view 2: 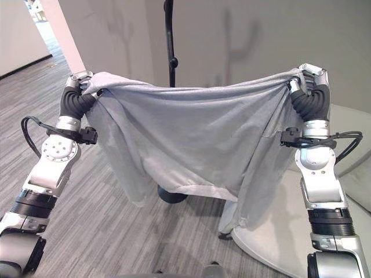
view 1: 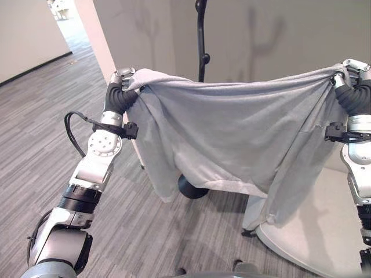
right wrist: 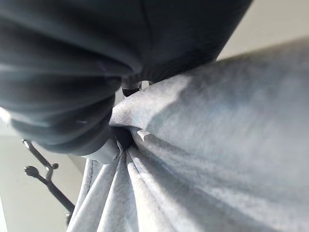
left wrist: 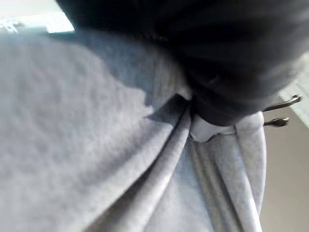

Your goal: Hang the clothes on the sofa on the clothes rack.

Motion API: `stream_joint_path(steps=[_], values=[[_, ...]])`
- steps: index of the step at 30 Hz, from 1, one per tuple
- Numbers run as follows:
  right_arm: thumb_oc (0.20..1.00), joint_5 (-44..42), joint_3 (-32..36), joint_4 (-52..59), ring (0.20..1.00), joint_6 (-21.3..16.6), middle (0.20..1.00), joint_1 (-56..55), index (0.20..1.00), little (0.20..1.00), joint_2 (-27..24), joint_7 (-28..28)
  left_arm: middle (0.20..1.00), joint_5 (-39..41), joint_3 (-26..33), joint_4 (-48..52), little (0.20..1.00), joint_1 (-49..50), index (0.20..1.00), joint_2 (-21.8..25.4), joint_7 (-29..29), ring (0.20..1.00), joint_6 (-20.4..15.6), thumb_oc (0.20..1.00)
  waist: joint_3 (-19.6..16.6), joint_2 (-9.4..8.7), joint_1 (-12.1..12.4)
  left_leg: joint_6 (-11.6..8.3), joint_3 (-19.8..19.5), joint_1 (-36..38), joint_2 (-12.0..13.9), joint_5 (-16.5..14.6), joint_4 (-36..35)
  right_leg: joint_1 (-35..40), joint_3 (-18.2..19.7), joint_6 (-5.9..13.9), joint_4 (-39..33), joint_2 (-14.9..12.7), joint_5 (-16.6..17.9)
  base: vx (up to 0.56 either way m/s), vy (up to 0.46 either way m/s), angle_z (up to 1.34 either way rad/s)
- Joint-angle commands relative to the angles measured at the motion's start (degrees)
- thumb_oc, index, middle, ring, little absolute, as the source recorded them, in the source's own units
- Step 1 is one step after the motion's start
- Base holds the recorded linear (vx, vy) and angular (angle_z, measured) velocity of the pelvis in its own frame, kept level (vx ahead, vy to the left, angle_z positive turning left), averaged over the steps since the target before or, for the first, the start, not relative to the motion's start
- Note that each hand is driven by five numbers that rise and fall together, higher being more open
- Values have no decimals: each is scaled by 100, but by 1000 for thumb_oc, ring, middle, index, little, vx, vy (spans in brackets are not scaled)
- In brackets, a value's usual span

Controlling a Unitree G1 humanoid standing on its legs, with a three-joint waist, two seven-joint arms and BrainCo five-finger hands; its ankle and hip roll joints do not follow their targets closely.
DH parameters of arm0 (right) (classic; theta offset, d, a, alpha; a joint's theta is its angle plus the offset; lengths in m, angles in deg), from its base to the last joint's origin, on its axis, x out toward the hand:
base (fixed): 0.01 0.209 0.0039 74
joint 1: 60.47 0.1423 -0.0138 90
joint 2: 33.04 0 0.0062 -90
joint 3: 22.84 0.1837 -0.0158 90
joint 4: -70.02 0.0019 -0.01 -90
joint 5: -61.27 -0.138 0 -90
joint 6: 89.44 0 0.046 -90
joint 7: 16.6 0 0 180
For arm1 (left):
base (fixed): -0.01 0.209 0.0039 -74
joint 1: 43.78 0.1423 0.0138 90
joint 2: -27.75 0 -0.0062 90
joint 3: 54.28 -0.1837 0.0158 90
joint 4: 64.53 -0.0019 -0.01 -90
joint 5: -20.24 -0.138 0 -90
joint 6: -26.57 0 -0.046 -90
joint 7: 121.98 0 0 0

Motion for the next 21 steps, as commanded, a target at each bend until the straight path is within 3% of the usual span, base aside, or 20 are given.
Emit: stream_joint_path(steps=[1,5,8,11,14,16,17,18,19,21], values=[[200,-75,441,-31,200,-254,200,373,200,200,-385,177,200,-21,295,216,200,-297,200,121,60,200,-270,200,-37,-7,-91,-355,-334,728,-165,-966,5,-165,-170,249,-388,181,544,276,-83,35],[200,-63,637,66,200,-269,200,163,200,200,-455,132,200,-31,321,290,200,-201,200,-8,26,200,-288,200,-202,-133,-136,-425,-438,824,-146,-1023,5,105,-228,142,-522,117,713,197,-132,57],[200,-100,718,213,200,-284,200,27,200,200,-506,55,200,-14,339,357,200,-72,200,-71,-14,200,-264,200,-471,-52,-169,-540,-420,1015,159,-1075,5,355,-315,35,-549,276,515,266,-174,15],[200,-156,706,253,200,-300,200,6,200,200,-543,7,200,11,365,366,200,-31,200,-98,-15,200,-267,200,-510,-45,-174,-628,-397,1046,254,-984,98,465,-354,-49,-554,337,435,138,-136,-1],[200,-268,715,301,200,-361,200,-17,200,200,-559,-28,200,91,439,396,200,12,200,-98,-9,200,-277,200,-454,-33,-155,-890,-347,742,416,-771,1080,766,-425,-204,-558,500,127,122,-172,-7],[200,-356,751,364,200,-422,200,40,200,200,-580,-24,200,123,596,516,200,132,200,-132,9,200,-283,200,-226,-216,-30,-957,-505,22,122,-446,2661,1031,-346,-369,-558,461,52,53,-169,-1],[200,-371,729,325,200,-419,200,44,200,200,-557,-1,200,149,643,521,200,198,200,-154,37,200,-303,200,-133,-295,15,-975,-478,-237,76,-278,2993,1081,-349,-421,-558,414,42,39,-83,-17],[200,-372,717,292,200,-377,200,9,200,200,-583,-27,200,168,717,561,200,234,200,-151,71,200,-316,200,-54,-327,26,-912,-278,-567,263,-374,3039,1204,-370,-409,-558,401,-86,19,-42,-15],[200,-373,717,292,200,-376,200,11,200,200,-585,-29,200,168,722,568,200,237,200,-152,71,200,-313,200,-57,-323,36,-907,-265,-573,266,-389,3052,1198,-359,-407,-558,404,-91,80,8,8],[200,-388,737,265,200,-385,200,33,200,200,-625,16,200,133,754,573,200,208,200,-133,105,200,-312,200,-53,-385,102,-814,-101,-757,404,-687,2428,1244,-340,-320,-558,301,-138,107,52,9]])
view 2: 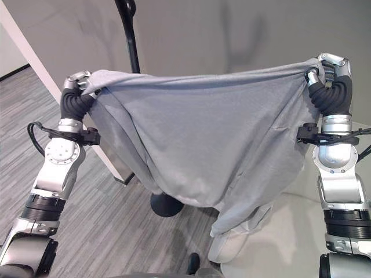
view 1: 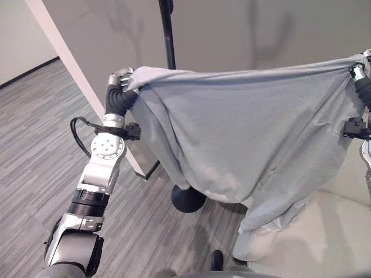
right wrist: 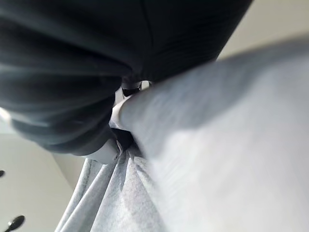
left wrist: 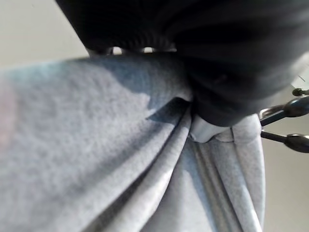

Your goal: Hang the clothes on the sofa on the clothes rack.

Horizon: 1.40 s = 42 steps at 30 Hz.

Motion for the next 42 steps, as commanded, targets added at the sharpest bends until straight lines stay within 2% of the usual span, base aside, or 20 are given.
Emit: stream_joint_path(steps=[1,3,4,6,12,20,24,27,28,31,34,39,42], values=[[200,-287,376,130,200,-258,200,231,200,200,-298,217,200,126,271,218,200,-121,200,403,225,200,-313,200,-268,-112,111,432,408,683,-90,-56,-1669,-14,160,1190,2,-513,-113,123,99,-13],[200,-251,388,58,200,-266,200,208,200,200,-347,270,200,172,324,303,200,-76,200,428,244,200,-343,200,-284,19,224,380,258,673,-17,382,-2755,44,211,1231,2,-474,-214,136,128,-19],[200,-168,515,135,200,-231,200,13,200,200,-248,175,200,136,488,405,200,125,200,450,267,200,-341,200,-383,91,224,330,195,880,-51,467,-3222,110,237,1266,2,-470,-239,185,191,-43],[200,-103,625,197,200,-202,200,-183,200,200,-128,105,200,64,640,576,200,341,200,508,234,200,-341,200,-577,155,214,324,352,1185,-110,584,-3599,126,231,1313,2,-583,-190,164,192,-52],[200,-41,700,408,200,-175,200,-508,200,200,61,-223,200,15,1031,832,200,771,200,591,152,200,-360,200,-638,108,332,427,585,1376,-208,451,-3639,166,279,1408,2,-806,-150,73,99,-16],[200,-80,659,640,200,-238,200,-486,200,200,176,-446,200,-1,1508,869,200,1083,200,672,303,200,-426,200,-690,54,458,504,642,1463,-283,334,-3639,192,239,1497,2,-949,-130,49,45,5],[200,-87,477,577,200,-244,200,-235,200,200,89,-404,200,-41,1467,686,200,881,200,895,390,200,-445,200,-706,57,472,508,652,1470,-293,321,-3639,192,211,1525,2,-984,-123,35,21,-6],[200,-171,229,445,200,-250,200,143,200,200,30,-291,200,56,1281,360,200,522,200,1127,511,200,-453,200,-756,93,471,498,670,1520,-289,246,-3639,233,187,1557,2,-997,-162,44,11,-5],[200,-173,210,406,200,-262,200,195,200,200,22,-277,200,64,1263,306,200,467,200,1147,520,200,-475,200,-726,83,466,504,673,1491,-300,309,-3639,205,184,1549,2,-1007,-108,-5,22,3],[200,-414,-256,-65,200,-249,200,923,200,200,-164,26,200,-12,758,-526,200,-459,200,1706,848,200,-412,200,-770,129,427,483,680,1525,-289,244,-3639,210,176,1581,2,-1009,-135,50,15,4],[200,-415,-675,-518,200,-158,200,1454,200,200,-438,229,200,128,317,-1143,200,-1169,200,1994,987,200,-386,200,-782,150,384,481,694,1535,-277,242,-3639,193,164,1602,2,-1005,-117,40,22,7],[200,-223,-1669,-1553,200,168,200,2511,200,200,-885,549,200,286,-533,-2111,200,-2325,200,2273,1145,200,-288,200,-755,155,317,462,735,1516,-259,254,-3639,133,159,1643,2,-982,-76,6,11,2],[200,-292,-2381,-2461,200,340,200,3306,200,200,-951,647,200,281,-1140,-2863,200,-2981,200,2231,1160,200,-168,200,-724,147,279,455,748,1497,-248,271,-3639,83,168,1649,2,-967,-52,-11,4,0]])
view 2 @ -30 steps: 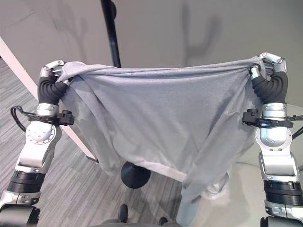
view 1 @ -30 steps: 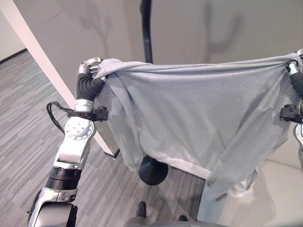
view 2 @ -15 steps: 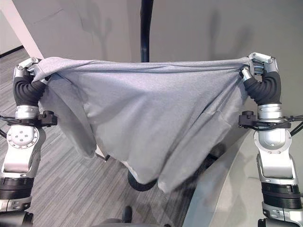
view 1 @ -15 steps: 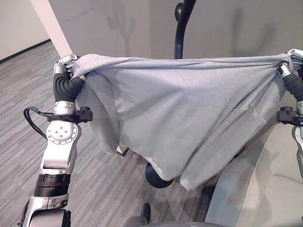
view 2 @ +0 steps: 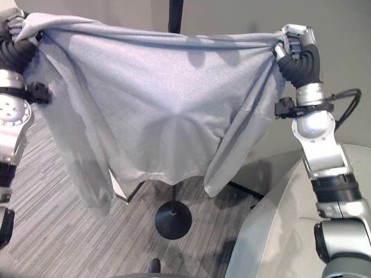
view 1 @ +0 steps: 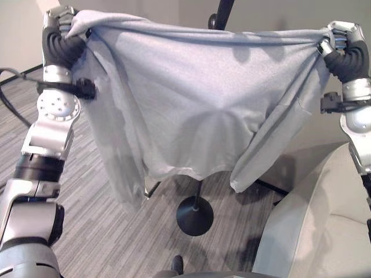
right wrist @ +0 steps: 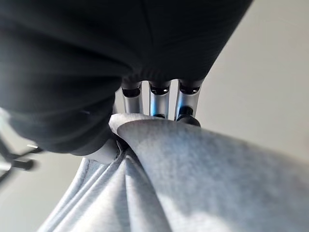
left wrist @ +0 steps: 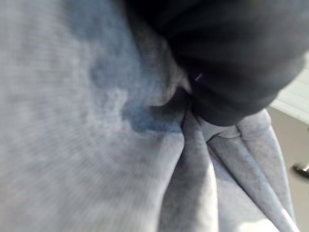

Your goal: Hang the clothes on the sofa on the clothes rack.

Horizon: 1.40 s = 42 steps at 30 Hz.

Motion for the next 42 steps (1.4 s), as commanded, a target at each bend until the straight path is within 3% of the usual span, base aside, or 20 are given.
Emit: stream_joint_path(steps=[1,3,6,14,17,18,21,28,29,30,42], values=[[200,-153,-323,-880,200,262,200,776,200,200,-433,456,200,230,-137,-1011,200,-630,200,-18,311,200,80,200,-314,84,116,-523,160,657,390,-954,11,-481,-190,541,6,-274,473,-51,11,-3],[200,-38,-712,-1472,200,471,200,1130,200,200,-519,397,200,160,-310,-1219,200,-751,200,-153,321,200,140,200,-214,67,95,-527,161,574,401,-908,11,-573,-199,548,6,-267,519,-65,5,-6],[200,-19,-596,-1472,200,537,200,870,200,200,-419,331,200,92,-164,-1114,200,-484,200,-329,312,200,187,200,-196,72,87,-524,169,543,402,-904,11,-596,-208,547,6,-272,518,-16,1,-1],[200,494,775,44,200,395,200,-1611,200,200,278,-68,200,-385,917,-309,200,1430,200,-1086,167,200,294,200,-174,41,71,-478,192,651,402,-1013,11,-502,-227,521,6,-310,438,18,-3,0],[200,498,791,64,200,403,200,-1639,200,200,280,-71,200,-388,912,-298,200,1440,200,-1089,167,200,300,200,-183,38,79,-478,194,650,402,-1014,11,-503,-226,521,6,-310,437,3,-8,-11],[200,924,1365,710,200,291,200,-2792,200,200,682,-250,200,-529,1552,128,200,2621,200,-1577,41,200,281,200,-116,21,71,-446,205,657,383,-980,11,-497,-246,482,6,-346,463,52,-27,-7],[200,1002,1656,780,200,278,200,-3514,200,200,1111,-357,200,-632,1752,407,200,3364,200,-1980,-163,200,311,200,-147,36,85,-442,191,749,414,-1082,11,-403,-269,468,6,-334,372,50,-31,-11],[200,961,1668,583,200,303,200,-3909,200,200,1582,-434,200,-267,1853,464,200,3937,200,-2458,-432,200,258,200,-156,56,96,-431,195,802,424,-1085,11,-360,-295,442,6,-337,362,3,-4,0],[1000,978,1661,538,1000,309,1000,-3973,1000,1000,1656,-471,589,-243,1869,483,589,4020,589,-2491,-494,589,249,589,-166,63,95,-425,195,810,427,-1084,11,-349,-298,435,6,-333,360,0,0,0],[1000,978,1669,513,1000,314,1000,-3993,1000,1000,1684,-483,1000,-238,1879,510,1000,4042,1000,-2503,-500,1000,247,1000,-172,66,91,-422,193,819,429,-1088,11,-345,-295,430,6,-335,357,0,0,0],[1000,829,1934,626,1000,261,1000,-4119,1000,1000,1684,-565,1000,-123,1993,766,1000,4081,1000,-2493,-635,1000,219,1000,-203,108,37,-424,237,860,441,-1103,11,-307,-326,421,6,-335,353,0,0,0]])
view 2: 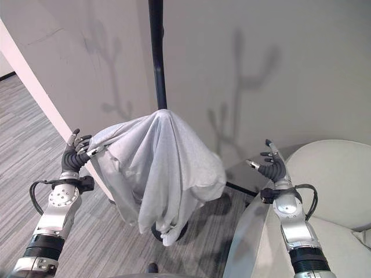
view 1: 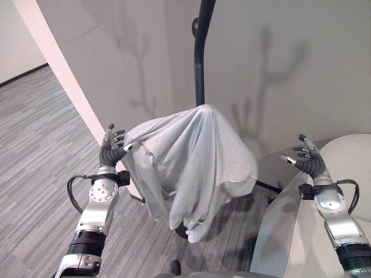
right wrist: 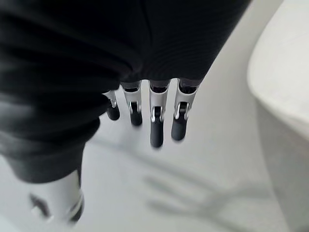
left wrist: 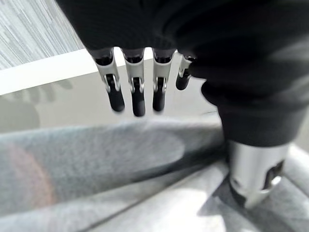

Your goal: Hang the clothes on the sofa on the clothes rack.

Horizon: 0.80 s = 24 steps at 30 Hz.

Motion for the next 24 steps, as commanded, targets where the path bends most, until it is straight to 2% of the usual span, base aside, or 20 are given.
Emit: stream_joint_path(steps=[1,10,11,13,14,17,19,24], values=[[1000,-182,300,188,1000,-241,1000,187,1000,1000,-277,90,1000,147,305,-198,1000,-192,1000,311,-11,1000,-265,1000,-180,100,75,-374,77,665,370,-976,50,-411,-387,432,10,-351,403,0,0,0],[1000,-485,498,492,1000,-333,1000,-326,1000,1000,-234,-341,1000,8,591,-23,1000,246,1000,405,-174,1000,-253,1000,-135,121,26,-376,102,637,351,-964,50,-434,-378,432,10,-367,427,0,0,0],[1000,-560,485,449,1000,-340,1000,-600,1000,1000,-31,-489,1000,3,676,-73,1000,496,1000,277,-259,1000,-244,1000,-114,131,14,-374,110,635,346,-962,50,-440,-385,429,10,-370,431,0,0,0],[1000,-560,485,459,1000,-338,1000,-616,1000,1000,-28,-494,1000,3,677,-66,1000,512,1000,278,-262,1000,-243,1000,-124,129,12,-374,110,635,346,-962,50,-439,-386,429,10,-370,431,0,0,0],[1000,-651,375,305,1000,-362,1000,-931,1000,1000,230,-657,1000,30,741,-200,1000,799,1000,74,-328,1000,-232,1000,-76,139,-1,-370,117,626,343,-955,50,-457,-390,426,10,-377,441,0,0,0],[1000,-666,286,58,1000,-320,1000,-1352,1000,1000,482,-856,1000,70,798,-459,1000,1254,1000,-234,-457,1000,-209,1000,-37,161,-28,-362,125,622,337,-953,50,-464,-403,422,10,-386,442,0,0,0],[1000,-857,240,-191,1000,-311,1000,-1567,1000,1000,702,-929,1000,213,760,-653,1000,1516,1000,-430,-527,1000,-182,1000,-10,180,-50,-357,132,606,334,-940,50,-477,-424,419,10,-392,453,0,0,0],[1000,-805,-18,-1020,1000,-224,1000,-1829,1000,1000,902,-1011,1000,-20,483,-1488,1000,1906,1000,-602,-756,1000,-146,1000,37,218,-71,-352,132,558,328,-909,50,-528,-466,429,10,-407,480,-5,9,1]])
